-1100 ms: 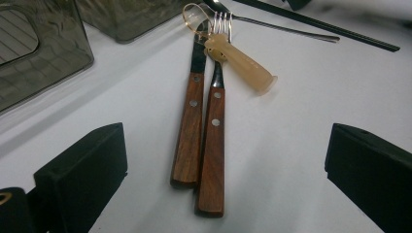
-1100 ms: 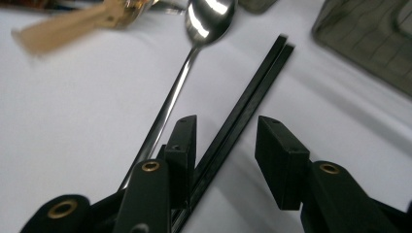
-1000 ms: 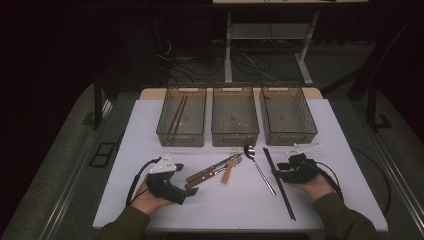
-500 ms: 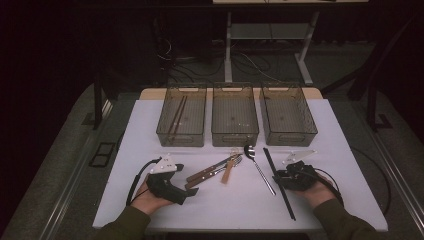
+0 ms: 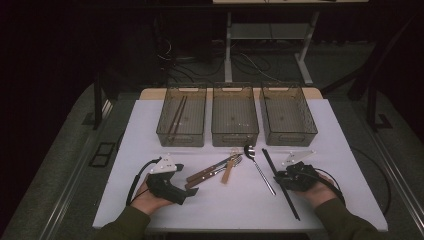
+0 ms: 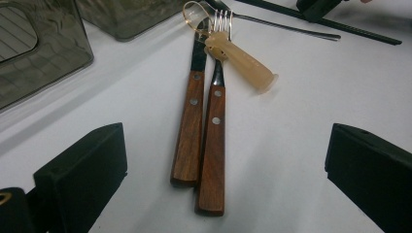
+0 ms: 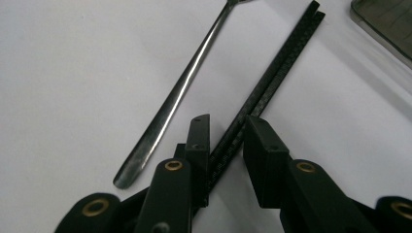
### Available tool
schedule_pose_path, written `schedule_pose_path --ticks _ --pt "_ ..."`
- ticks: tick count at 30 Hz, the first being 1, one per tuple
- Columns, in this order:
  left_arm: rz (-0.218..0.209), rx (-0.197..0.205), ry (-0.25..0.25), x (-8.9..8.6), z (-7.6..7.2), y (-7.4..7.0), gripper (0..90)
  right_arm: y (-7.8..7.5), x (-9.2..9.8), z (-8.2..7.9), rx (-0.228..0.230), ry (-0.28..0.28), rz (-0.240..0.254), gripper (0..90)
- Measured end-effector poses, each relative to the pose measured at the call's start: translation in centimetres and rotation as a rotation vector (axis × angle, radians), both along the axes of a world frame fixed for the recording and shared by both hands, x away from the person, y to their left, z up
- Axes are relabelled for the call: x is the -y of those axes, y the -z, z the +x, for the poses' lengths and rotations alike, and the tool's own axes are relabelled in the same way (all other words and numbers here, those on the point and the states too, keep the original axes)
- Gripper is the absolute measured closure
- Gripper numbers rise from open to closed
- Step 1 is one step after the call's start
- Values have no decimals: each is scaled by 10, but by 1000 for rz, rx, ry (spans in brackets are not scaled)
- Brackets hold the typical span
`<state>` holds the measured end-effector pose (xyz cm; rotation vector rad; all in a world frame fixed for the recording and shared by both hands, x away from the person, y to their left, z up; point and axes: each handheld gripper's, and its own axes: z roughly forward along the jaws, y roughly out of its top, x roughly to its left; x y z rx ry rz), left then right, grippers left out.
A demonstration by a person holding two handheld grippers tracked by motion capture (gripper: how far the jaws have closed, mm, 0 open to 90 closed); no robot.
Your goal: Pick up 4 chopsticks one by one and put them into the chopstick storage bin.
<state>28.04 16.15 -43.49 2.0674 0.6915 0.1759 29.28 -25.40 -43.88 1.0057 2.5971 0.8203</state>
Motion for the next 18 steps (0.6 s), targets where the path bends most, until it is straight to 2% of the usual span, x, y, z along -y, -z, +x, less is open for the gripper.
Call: schedule_pose_path --ticks 11,18 --pt "2 1 0 0 0 0 4 -1 14 -4 10 -15 -31 752" --pt "1 1 1 0 0 0 3 -2 26 -4 11 -1 -46 771"
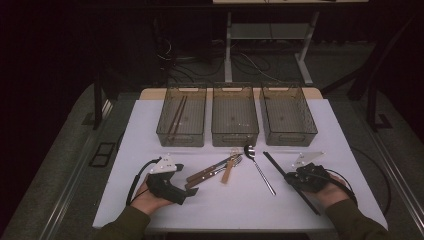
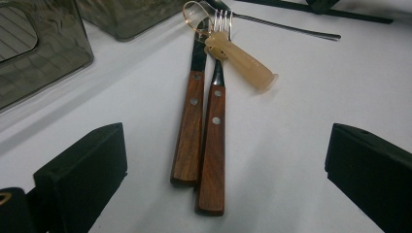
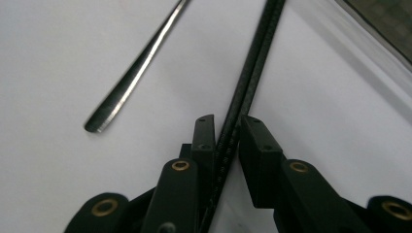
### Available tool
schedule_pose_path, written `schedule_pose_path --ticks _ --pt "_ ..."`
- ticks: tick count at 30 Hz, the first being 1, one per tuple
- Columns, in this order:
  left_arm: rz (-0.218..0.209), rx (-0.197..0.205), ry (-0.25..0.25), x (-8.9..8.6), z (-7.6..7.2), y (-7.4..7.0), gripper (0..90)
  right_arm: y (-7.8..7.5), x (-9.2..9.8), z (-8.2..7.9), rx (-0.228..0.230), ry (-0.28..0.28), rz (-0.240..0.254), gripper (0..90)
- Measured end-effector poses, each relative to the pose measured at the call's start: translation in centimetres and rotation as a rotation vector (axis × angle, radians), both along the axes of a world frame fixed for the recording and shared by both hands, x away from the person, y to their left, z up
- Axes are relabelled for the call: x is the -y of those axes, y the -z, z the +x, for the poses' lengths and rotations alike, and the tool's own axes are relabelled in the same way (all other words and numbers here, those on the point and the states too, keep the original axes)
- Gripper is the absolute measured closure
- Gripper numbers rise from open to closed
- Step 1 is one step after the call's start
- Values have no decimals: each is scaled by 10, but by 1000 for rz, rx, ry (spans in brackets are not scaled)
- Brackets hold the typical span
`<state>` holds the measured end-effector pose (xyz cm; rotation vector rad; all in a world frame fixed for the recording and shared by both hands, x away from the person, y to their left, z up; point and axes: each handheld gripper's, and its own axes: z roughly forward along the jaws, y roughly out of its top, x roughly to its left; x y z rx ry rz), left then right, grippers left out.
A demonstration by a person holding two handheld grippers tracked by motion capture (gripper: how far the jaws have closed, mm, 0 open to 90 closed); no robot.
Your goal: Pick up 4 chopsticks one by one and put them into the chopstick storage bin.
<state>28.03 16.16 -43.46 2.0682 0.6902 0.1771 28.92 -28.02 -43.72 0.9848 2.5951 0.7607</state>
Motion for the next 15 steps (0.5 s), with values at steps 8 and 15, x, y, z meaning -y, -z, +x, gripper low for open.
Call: schedule_pose_path --ticks 8,15 --pt "-1 0 -1 0 0 0 3 0 10 3 -9 23 -8 787" --pt "1 0 3 0 0 0 4 0 17 5 -21 39 12 780"
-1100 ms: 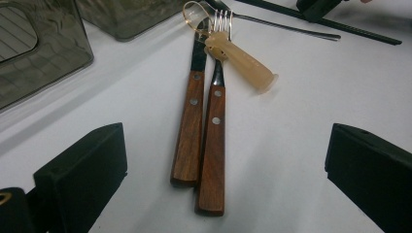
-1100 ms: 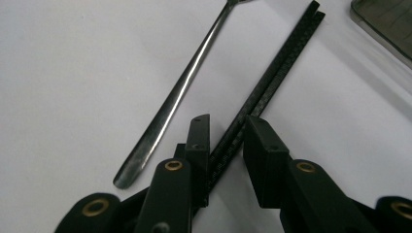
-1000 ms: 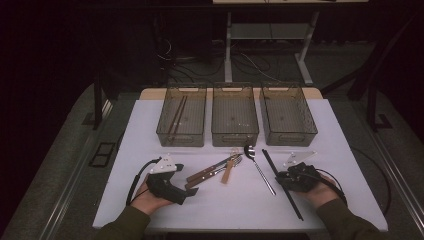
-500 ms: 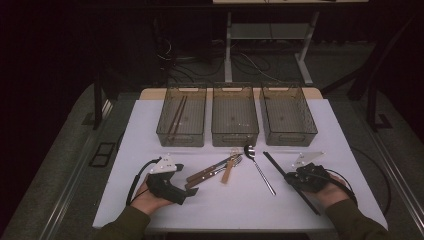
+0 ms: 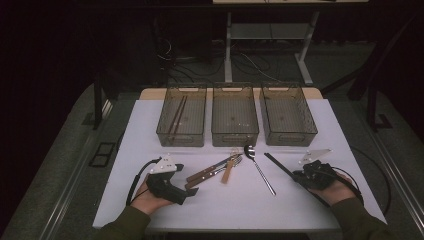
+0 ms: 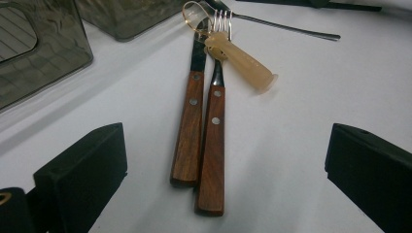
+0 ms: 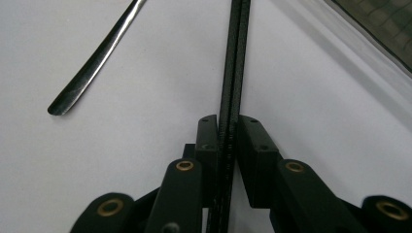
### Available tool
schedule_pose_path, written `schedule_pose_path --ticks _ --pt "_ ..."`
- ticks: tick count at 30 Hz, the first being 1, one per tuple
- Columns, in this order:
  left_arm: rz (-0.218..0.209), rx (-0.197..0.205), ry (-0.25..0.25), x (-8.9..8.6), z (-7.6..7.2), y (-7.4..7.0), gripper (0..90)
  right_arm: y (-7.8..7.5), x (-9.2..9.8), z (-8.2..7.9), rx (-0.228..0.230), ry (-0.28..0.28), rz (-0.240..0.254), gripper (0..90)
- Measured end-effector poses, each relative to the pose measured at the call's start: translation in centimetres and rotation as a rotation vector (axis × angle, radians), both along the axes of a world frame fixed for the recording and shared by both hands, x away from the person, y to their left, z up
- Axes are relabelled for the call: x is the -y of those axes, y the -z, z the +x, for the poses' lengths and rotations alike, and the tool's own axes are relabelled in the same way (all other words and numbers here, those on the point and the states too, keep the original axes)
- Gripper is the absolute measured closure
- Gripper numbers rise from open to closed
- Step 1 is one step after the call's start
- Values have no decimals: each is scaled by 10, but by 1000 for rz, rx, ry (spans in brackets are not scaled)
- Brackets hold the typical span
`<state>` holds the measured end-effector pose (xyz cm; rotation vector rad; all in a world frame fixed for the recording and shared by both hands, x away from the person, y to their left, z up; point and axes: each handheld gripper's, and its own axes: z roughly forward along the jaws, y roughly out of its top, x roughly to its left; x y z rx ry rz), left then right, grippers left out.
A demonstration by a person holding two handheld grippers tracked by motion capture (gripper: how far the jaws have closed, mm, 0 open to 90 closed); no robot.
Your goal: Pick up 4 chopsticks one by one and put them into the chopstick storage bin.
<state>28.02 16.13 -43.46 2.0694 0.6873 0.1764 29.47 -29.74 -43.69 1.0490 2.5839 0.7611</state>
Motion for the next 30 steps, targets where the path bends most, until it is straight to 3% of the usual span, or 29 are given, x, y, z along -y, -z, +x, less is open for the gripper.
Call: schedule_pose_path --ticks 4,8,19,30 --pt "-2 0 -1 0 0 0 4 -9 6 0 4 21 108 728" --pt "-1 0 0 0 0 0 3 -12 14 1 5 45 132 791" --pt "-1 1 2 0 0 0 4 -3 13 4 -39 51 103 841" --pt "0 2 2 0 0 0 4 1 16 6 -32 59 56 843"
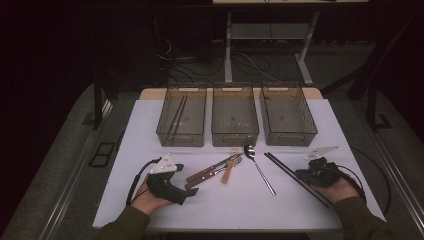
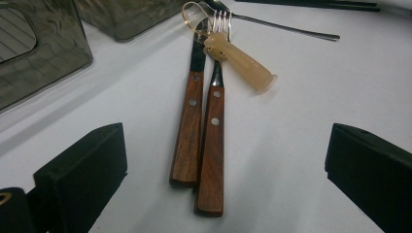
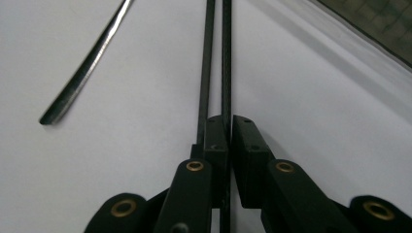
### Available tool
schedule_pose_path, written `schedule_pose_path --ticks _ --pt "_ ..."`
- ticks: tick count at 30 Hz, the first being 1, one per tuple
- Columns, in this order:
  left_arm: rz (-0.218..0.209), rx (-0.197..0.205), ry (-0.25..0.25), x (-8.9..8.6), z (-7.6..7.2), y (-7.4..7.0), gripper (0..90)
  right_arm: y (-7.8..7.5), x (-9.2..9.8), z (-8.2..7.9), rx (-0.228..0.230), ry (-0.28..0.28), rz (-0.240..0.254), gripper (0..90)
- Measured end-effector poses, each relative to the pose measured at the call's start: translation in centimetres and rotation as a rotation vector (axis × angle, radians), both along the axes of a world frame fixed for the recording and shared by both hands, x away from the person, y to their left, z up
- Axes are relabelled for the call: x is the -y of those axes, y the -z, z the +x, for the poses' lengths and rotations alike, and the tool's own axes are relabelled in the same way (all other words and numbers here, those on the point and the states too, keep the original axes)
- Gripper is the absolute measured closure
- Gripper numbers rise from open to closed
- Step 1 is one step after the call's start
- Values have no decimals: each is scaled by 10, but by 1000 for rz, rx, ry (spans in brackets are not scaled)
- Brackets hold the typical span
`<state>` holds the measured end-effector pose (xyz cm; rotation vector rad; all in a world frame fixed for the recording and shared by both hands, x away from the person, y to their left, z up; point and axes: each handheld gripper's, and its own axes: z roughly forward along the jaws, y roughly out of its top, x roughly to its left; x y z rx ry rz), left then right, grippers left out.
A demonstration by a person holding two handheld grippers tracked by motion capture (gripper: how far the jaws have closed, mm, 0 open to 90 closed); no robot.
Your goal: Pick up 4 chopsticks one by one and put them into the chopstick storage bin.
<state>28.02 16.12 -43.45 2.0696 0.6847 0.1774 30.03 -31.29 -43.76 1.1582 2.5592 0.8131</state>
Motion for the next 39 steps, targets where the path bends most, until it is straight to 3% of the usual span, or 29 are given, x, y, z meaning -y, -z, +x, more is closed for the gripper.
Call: schedule_pose_path --ticks 6,19,25,34,39 --pt "-1 -1 -2 0 0 0 3 2 3 1 -19 26 25 837" --pt "-3 -2 0 0 0 1 3 3 2 -2 8 8 14 861" --pt "-9 -5 5 0 0 1 3 3 7 1 -6 7 53 861" --pt "-11 -6 11 0 1 1 3 -7 13 -1 31 -12 140 860" --pt "-34 -9 8 -2 1 2 0 -15 14 -1 53 -10 176 861"
